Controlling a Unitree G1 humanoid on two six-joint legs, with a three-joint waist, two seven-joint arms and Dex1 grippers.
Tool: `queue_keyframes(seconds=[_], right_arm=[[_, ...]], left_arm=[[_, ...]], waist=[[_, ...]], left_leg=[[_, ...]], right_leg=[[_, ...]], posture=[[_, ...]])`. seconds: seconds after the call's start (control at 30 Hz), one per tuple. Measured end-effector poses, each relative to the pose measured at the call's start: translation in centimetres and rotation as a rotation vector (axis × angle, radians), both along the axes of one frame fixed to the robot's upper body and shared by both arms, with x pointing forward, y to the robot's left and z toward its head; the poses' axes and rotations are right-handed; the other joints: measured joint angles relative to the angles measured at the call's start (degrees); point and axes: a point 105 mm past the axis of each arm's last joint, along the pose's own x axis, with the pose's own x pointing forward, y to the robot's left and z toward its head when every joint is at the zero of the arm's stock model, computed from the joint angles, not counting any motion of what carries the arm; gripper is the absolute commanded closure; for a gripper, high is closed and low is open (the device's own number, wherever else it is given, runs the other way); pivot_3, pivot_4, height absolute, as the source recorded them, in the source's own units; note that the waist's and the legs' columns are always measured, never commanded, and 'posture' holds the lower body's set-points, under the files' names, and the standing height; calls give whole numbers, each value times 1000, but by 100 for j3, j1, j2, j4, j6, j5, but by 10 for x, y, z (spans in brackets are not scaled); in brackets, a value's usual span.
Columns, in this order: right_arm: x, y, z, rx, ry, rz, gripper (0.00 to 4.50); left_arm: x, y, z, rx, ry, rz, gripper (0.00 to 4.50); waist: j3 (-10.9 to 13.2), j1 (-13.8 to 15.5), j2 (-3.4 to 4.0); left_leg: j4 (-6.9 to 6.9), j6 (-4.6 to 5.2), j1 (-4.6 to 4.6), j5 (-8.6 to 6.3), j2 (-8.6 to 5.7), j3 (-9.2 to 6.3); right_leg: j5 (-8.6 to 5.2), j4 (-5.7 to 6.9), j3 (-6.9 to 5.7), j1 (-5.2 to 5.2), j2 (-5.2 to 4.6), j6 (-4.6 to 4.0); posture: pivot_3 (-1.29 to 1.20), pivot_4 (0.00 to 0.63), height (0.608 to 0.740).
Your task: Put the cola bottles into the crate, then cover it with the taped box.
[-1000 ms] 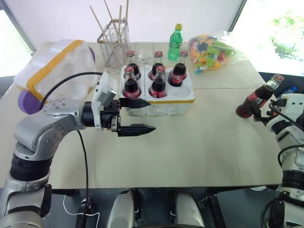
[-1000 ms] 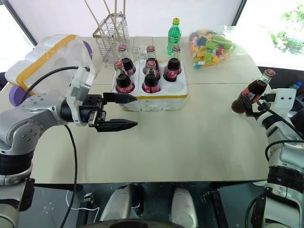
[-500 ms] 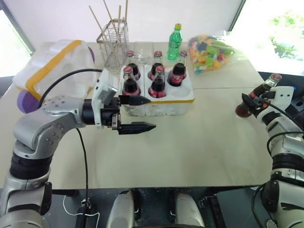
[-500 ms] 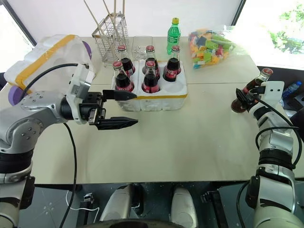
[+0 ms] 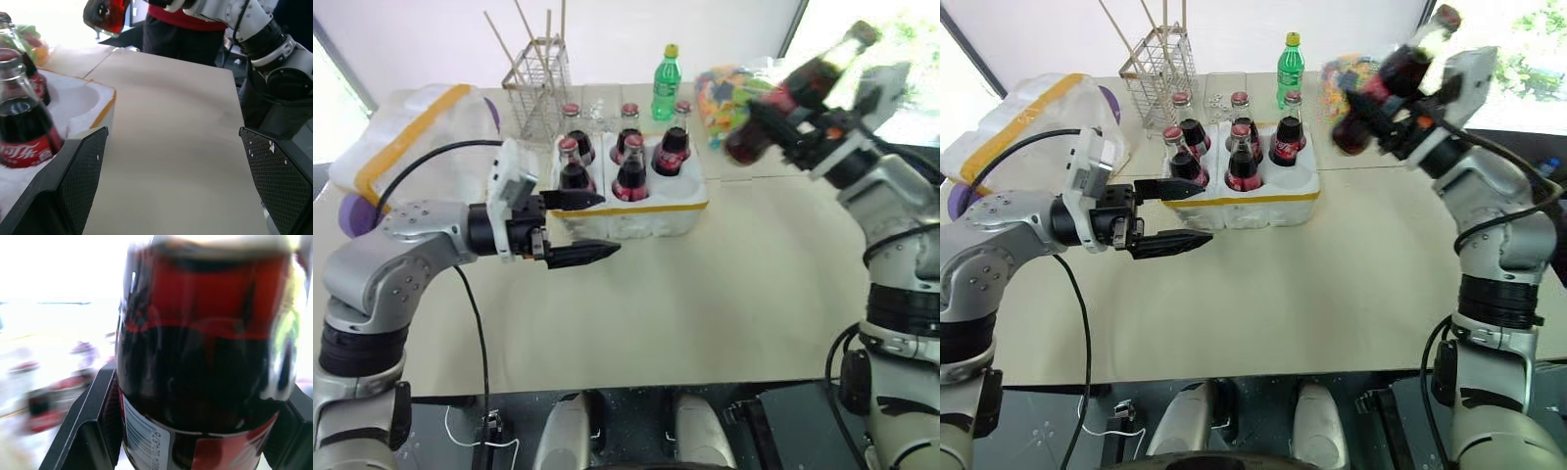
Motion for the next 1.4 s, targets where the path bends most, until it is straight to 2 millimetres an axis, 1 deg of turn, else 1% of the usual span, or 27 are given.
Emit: queue_keyframes(seconds=[0.03,0.13,0.2,0.27,0.4,0.53,0.6,0.73,0.8,0.87,0.93,0.97,1.0,1.13,1.2,1.3,1.4], right_arm=[[1,13,-9,-14,31,37,1702],[6,34,-26,-45,67,80,1702],[11,37,-32,-56,80,74,1702],[18,42,-32,-63,59,60,1702],[30,41,-36,-73,55,24,1702],[45,37,-54,-50,138,-19,1702],[50,34,-58,-60,164,-31,1702],[50,37,-59,-126,161,-11,1702],[49,40,-66,-193,173,9,1702],[48,47,-77,-278,190,33,1702],[49,56,-78,-371,172,54,678],[49,61,-75,-399,158,68,408],[49,63,-74,-410,155,76,18],[51,65,-77,-411,162,80,18],[50,67,-77,-378,168,87,18],[48,65,-76,-324,183,88,18],[40,61,-65,-274,152,92,18]], left_arm=[[0,1,0,-2,-1,7,0],[1,2,-2,-2,5,16,0],[1,2,-2,-3,4,22,0],[2,3,-2,-4,3,34,0],[2,3,-1,-5,-4,45,0],[1,4,2,-8,-22,59,0],[1,5,3,-6,-23,61,0],[0,6,1,-6,-15,64,0],[0,7,-1,-1,-10,69,0],[1,9,-1,4,-12,76,0],[2,11,-2,12,-14,90,0],[3,11,-1,14,-16,95,0],[3,11,-1,14,-18,98,0],[5,12,-1,23,-24,115,0],[6,15,-2,32,-22,130,0],[7,19,-5,29,-12,160,0],[8,29,-6,30,-13,219,0]], waist=[[0,15,0],[0,64,0],[0,84,0],[0,81,-1],[-1,75,-2],[0,53,-1],[0,44,0],[0,35,0],[0,29,0],[0,1,0],[0,-52,-1],[0,-62,-1],[-1,-70,-1],[-1,-70,-2],[-1,-86,-2],[-1,-78,-2],[-1,-72,-1]], left_leg=[[2,3,-2,-2,-1,0],[2,-1,-5,1,-2,0],[2,-2,-6,1,-3,1],[3,-2,-6,1,-3,2],[3,-2,-3,1,-3,1],[1,-3,-5,2,-3,2],[0,-3,-6,2,-3,3],[-1,-3,-4,2,-3,2],[0,-3,-5,2,-3,2],[-2,-3,-5,2,-3,2],[-2,-3,-3,2,-3,2],[-3,-3,-3,2,-2,1],[-4,-3,0,2,-2,1],[-5,-4,0,2,0,2],[-5,-4,1,2,0,2],[-6,-5,1,3,2,1],[-6,-6,0,3,3,2]], right_leg=[[0,0,0,-1,-1,0],[0,1,0,-4,-1,0],[0,1,0,-6,-1,0],[1,1,0,-5,-1,0],[1,2,0,-4,0,0],[1,2,0,-5,0,0],[1,2,0,-7,0,0],[1,2,0,-7,0,0],[1,2,0,-7,0,0],[0,2,0,-7,1,0],[0,2,0,-7,1,0],[0,2,0,-7,2,0],[0,3,0,-7,2,-1],[0,2,0,-6,4,-1],[0,3,0,-6,4,-1],[0,3,0,-6,4,-1],[0,1,0,-7,4,-1]], posture=[[0,150,736],[0,150,736],[0,150,736],[0,150,736],[0,150,736],[0,150,736],[0,150,736],[0,150,736],[0,150,736],[0,150,736],[0,150,736],[0,150,736],[0,150,736],[0,150,736],[0,150,736],[0,150,736],[0,150,736]])
